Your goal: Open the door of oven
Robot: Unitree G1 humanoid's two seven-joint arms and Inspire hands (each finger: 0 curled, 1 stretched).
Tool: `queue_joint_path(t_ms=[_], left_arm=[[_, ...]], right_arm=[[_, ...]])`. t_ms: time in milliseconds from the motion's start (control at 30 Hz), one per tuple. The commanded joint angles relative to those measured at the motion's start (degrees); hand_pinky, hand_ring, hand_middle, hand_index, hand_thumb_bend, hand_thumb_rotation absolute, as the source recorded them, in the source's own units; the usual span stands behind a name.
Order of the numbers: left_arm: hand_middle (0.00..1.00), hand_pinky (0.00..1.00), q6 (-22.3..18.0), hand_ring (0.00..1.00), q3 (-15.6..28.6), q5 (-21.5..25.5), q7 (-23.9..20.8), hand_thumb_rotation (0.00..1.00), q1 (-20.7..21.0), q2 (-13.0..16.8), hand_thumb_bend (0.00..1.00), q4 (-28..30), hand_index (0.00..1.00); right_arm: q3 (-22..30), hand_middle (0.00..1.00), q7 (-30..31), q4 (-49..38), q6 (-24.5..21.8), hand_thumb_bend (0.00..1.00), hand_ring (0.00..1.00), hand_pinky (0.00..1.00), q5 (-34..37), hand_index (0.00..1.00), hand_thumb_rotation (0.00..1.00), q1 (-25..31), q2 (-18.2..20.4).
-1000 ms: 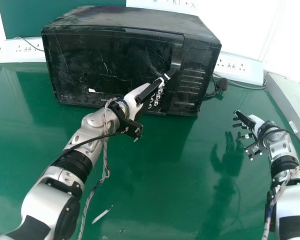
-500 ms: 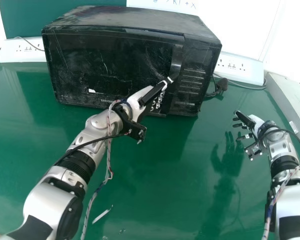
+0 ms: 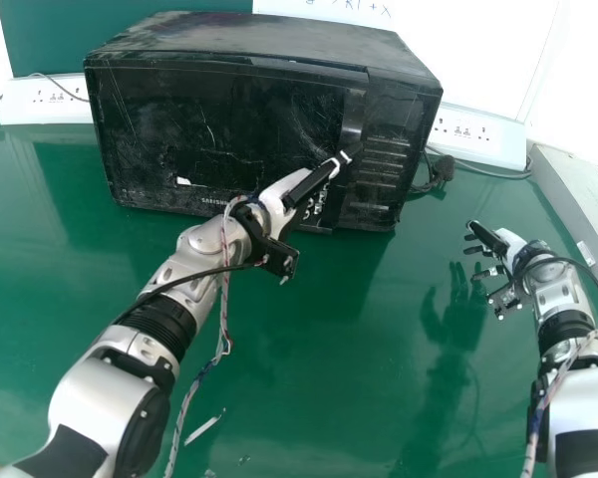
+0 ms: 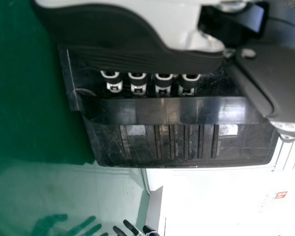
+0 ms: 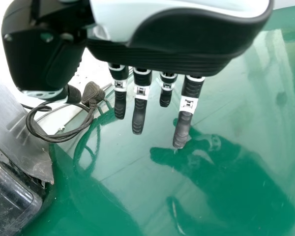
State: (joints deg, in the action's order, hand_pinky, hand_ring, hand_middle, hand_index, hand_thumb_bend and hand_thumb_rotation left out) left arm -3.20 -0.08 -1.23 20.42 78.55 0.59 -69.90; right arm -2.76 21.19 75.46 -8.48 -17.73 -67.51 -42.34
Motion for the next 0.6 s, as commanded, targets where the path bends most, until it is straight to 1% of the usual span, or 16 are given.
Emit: queue_joint_path(t_ms=[0,133,200,267,333,400,467,533,567], left_arm=[[0.91,0.87,-0.63,0.94,-0.25,-0.67,0.06,0.92,1.31,-1.30,1.00,-0.80,0.97],[0.89,0.84,-1.01,0.91,-0.06,-0.71,0.08,0.93,1.34,-1.76,1.00,-1.15,0.96],[0.87,0.83,-0.94,0.88,0.17,-0.49,0.08,0.92,1.29,-2.05,1.00,-1.19,0.95],[0.85,0.82,-0.77,0.84,0.24,-0.50,-0.23,0.91,1.29,-2.32,1.00,-1.22,0.96],[0.83,0.81,-0.62,0.81,0.28,-0.57,-0.55,0.90,1.36,-2.52,1.00,-1.26,0.96],[0.82,0.80,-0.58,0.79,0.36,-0.54,-0.68,0.90,1.43,-2.66,1.00,-1.25,0.96],[0.81,0.80,-0.63,0.78,0.49,-0.44,-0.57,0.90,1.44,-2.74,1.00,-1.20,0.96],[0.80,0.79,-0.62,0.77,0.52,-0.48,-0.57,0.89,1.48,-2.81,1.00,-1.20,0.95],[0.79,0.79,-0.53,0.76,0.53,-0.50,-0.58,0.89,1.53,-2.85,1.00,-1.20,0.94]], right_arm=[[-0.24,0.81,2.70,2.21,-1.55,0.54,0.74,0.60,0.24,0.90,0.60,3.22,2.47],[0.02,0.82,2.51,2.21,-1.43,0.54,0.76,0.62,0.51,0.90,0.58,3.40,2.50],[-0.20,0.81,2.35,2.21,-1.27,0.55,0.77,0.62,0.25,0.90,0.57,3.43,2.48],[-0.17,0.81,2.83,2.24,-1.46,0.56,0.76,0.61,0.30,0.90,0.59,3.33,2.42],[0.40,0.82,3.20,2.20,-1.76,0.55,0.77,0.64,0.93,0.91,0.59,3.21,2.43],[0.52,0.82,3.09,2.15,-1.56,0.54,0.77,0.65,1.00,0.92,0.61,3.24,2.44],[0.46,0.82,2.84,2.18,-1.52,0.55,0.76,0.63,0.85,0.92,0.63,3.28,2.43],[0.38,0.81,2.20,2.20,-1.73,0.55,0.77,0.62,0.70,0.91,0.61,3.23,2.54],[0.25,0.80,1.85,2.18,-1.62,0.55,0.75,0.59,0.54,0.89,0.61,3.24,2.58]])
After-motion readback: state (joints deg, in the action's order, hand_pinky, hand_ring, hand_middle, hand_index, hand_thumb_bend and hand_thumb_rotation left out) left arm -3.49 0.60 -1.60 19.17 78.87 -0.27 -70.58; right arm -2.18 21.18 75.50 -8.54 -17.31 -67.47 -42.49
